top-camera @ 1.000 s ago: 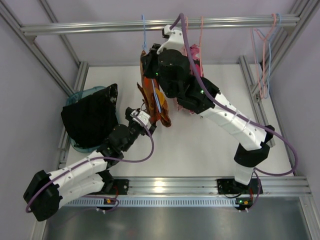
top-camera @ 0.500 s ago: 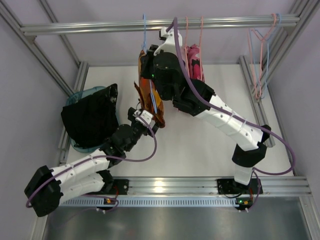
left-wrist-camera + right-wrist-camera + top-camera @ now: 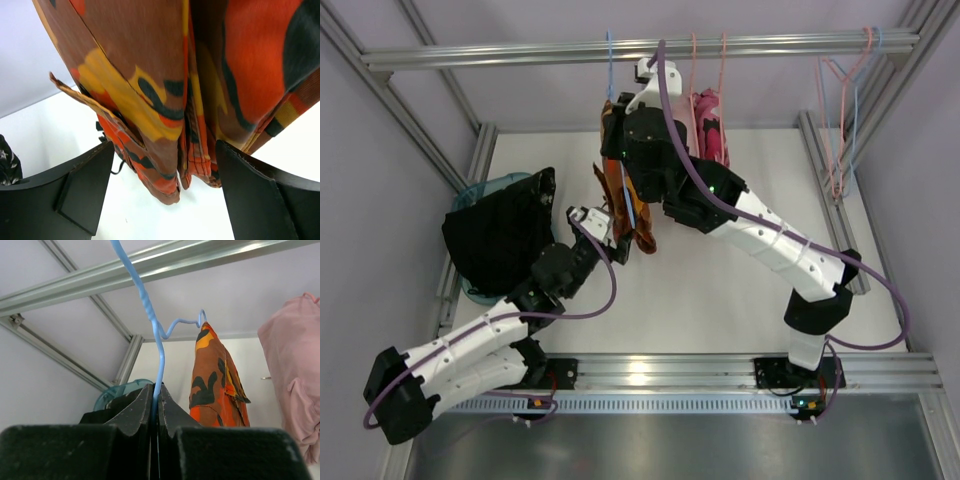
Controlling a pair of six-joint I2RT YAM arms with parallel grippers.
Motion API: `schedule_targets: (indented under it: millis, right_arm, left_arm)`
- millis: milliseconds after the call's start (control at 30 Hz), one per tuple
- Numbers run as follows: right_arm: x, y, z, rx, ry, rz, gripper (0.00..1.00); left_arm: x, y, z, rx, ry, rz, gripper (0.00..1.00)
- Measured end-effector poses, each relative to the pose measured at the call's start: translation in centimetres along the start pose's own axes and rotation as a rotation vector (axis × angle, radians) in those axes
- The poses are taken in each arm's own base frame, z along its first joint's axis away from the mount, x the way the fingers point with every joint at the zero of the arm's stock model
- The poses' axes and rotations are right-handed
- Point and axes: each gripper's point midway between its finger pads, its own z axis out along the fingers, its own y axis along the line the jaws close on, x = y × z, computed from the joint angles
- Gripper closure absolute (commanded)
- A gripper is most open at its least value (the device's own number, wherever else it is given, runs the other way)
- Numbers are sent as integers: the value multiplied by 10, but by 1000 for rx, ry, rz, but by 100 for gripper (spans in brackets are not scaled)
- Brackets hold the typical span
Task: Remove the trousers from the hanger
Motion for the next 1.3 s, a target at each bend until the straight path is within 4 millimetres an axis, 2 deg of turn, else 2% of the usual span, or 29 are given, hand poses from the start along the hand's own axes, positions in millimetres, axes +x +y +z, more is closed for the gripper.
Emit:
schedule_targets:
  millis: [100,233,500,967,1300]
  right_arm:
    - [5,-1,1,5,7,-13,100]
    - [8,-2,2,6,12,-18,100]
    - [12,-3,3,9,18,-29,100]
    - [19,-4,4,8,27,-55,100]
    - [25,9,1,-57,62,-7,100]
  left_arm:
    - [-6,1,1,-3,-9,-9,16]
    - [-2,3,1,-10,7,-4,20]
    - [4,13,0,-43,28,9,22]
    - [-4,22,-16,-35,10,24,30]
    - [14,20,-4,-44,71,49,27]
